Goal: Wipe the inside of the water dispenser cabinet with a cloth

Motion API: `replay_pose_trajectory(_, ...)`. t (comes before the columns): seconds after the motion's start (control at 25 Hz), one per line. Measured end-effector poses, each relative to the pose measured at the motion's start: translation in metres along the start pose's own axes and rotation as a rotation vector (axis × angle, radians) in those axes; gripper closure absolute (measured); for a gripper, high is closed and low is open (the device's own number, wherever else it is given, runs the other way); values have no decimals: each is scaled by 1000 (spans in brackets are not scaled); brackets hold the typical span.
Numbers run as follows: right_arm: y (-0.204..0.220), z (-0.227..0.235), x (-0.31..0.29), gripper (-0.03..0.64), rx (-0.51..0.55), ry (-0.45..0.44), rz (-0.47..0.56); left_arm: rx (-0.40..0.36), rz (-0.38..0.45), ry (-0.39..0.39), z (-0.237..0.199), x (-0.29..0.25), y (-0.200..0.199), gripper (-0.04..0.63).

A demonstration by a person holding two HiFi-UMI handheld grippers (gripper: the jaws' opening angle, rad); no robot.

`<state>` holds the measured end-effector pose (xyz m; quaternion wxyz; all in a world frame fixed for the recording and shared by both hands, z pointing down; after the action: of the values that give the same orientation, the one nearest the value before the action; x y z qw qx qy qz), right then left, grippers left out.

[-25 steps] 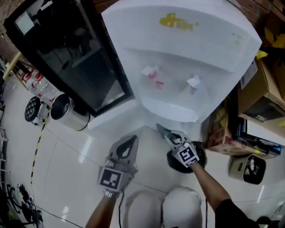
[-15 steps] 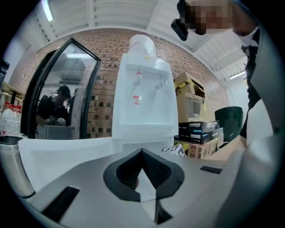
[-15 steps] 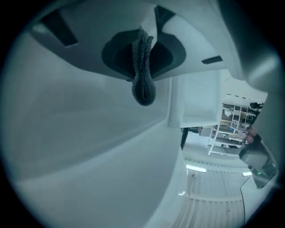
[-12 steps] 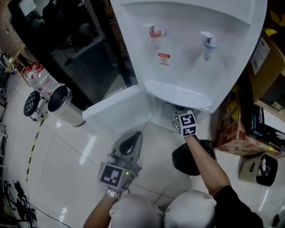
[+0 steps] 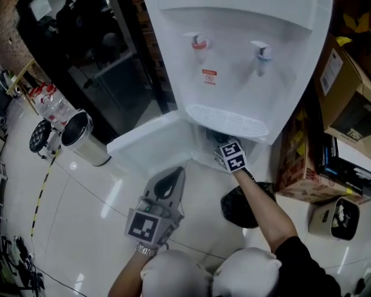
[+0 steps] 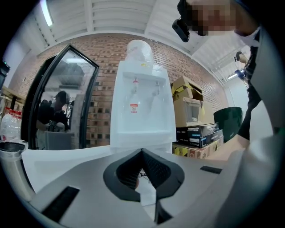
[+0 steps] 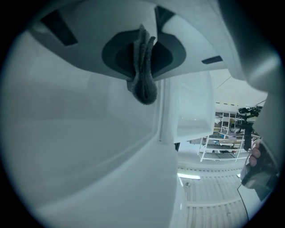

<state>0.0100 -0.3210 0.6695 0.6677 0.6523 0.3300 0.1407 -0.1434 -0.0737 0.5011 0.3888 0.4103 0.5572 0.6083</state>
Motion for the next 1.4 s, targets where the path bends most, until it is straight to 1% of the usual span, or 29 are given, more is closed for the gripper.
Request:
replay_pose_trajectory(0.12,22,-3,-4,592,-12,-14,-69,-9,4,26,5,-3,-1,594)
replay_pose_trajectory(0.24,43,-7,-6,592,-7,-34,-140,-2,5,34,7,-2,-1,593)
replay_pose_trajectory(0.32,51,-9,-8,592,-9,-45,-177,3,9,35,6,-1,-1,594)
replay_pose_trajectory(0.4,48,-11,-5,592,-3,-56,-182,3,11,40,7,0,-1,594)
replay_pose_trajectory(0.52,23,-7,5,592,9,-30,-111,7,10,46,7,1,0,594)
replay_pose_trajectory(0.64,-11,2,19,592,-5,38,7,11,15,44,6,3,-1,594)
replay_pose_trajectory(0.72,-25,7,23,592,-17,79,71,11,19,44,6,4,-1,594)
replay_pose_trajectory(0.8,-29,8,18,592,-20,105,87,8,18,44,5,5,-2,594)
replay_pose_trajectory(0.88,-20,9,7,592,-12,109,47,0,13,46,6,6,-2,594)
replay_pose_trajectory(1.04,19,5,-18,592,-22,76,-103,-7,6,48,7,8,-4,594)
replay_pose_trajectory(1.2,47,-8,-23,592,-21,45,-235,-9,0,45,6,10,-5,594)
replay_pose_trajectory(1.28,65,-6,-19,592,-35,71,-285,-5,2,49,7,10,-5,594)
replay_pose_trajectory(1.32,68,-4,-14,592,-52,96,-289,-3,2,53,8,9,-5,594)
replay_pose_trajectory(1.4,59,-1,0,592,-108,176,-248,1,3,57,10,9,-5,594)
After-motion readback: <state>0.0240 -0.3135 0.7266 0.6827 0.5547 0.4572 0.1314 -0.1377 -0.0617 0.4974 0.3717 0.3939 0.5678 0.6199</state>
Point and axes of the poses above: the fingertips, and each gripper's own axes: x backward along the fingers, z to its right, y out of its underside, the point moved 10 cm from there along x, backward along the fingers, and after that the axes turned 4 degrees about -y, right-handed, at the moved point
